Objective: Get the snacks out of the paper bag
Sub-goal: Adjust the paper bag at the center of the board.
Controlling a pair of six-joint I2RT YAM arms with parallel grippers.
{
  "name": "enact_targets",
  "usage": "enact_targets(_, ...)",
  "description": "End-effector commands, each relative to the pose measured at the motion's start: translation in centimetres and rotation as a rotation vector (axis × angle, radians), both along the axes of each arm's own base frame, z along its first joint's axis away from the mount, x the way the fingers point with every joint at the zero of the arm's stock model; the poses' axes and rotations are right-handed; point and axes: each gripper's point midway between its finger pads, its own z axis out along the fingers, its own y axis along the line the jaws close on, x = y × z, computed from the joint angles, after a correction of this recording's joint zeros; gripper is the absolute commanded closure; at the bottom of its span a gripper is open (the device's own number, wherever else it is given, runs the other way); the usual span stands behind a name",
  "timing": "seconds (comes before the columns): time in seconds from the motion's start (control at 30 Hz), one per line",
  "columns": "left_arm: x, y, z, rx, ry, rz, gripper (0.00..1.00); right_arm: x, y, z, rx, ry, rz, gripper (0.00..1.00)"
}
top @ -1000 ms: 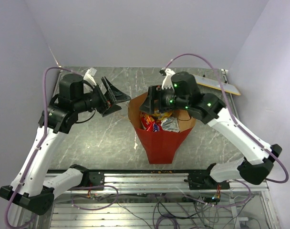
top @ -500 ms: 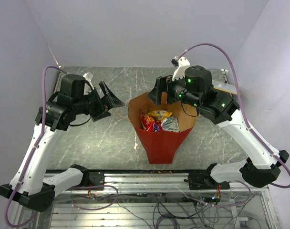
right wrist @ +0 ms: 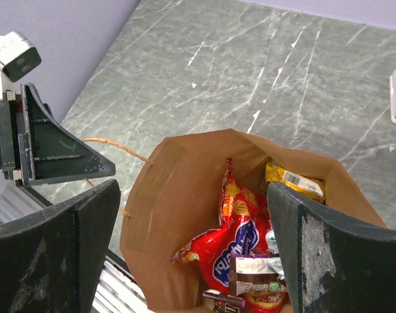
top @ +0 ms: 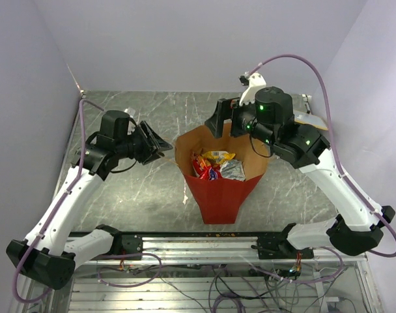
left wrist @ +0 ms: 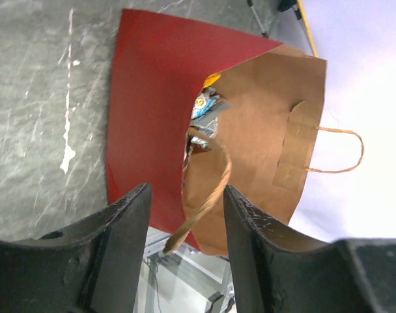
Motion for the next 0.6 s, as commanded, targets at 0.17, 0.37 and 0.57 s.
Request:
enact_targets(0.17, 2.3, -1.4, 2.0, -0.001, -0.136, -0.081, 0.68, -0.6, -3.3, -0.1, -0.024, 0.072, -0.140, 0.05)
enact_targets(0.37, 2.9, -1.4, 3.7, 0.004, -0.181, -0.098, 0.92, -2.4, -6.8, -0.9, -0.074, 0.112, -0.228, 0.05)
enact_targets(0.57, 2.9, -0.3, 6.1, -0.006, -0.213, -0.096, 0.93, -3.2, -12.0, -0.9, -0.216, 0.125, -0.400, 0.05)
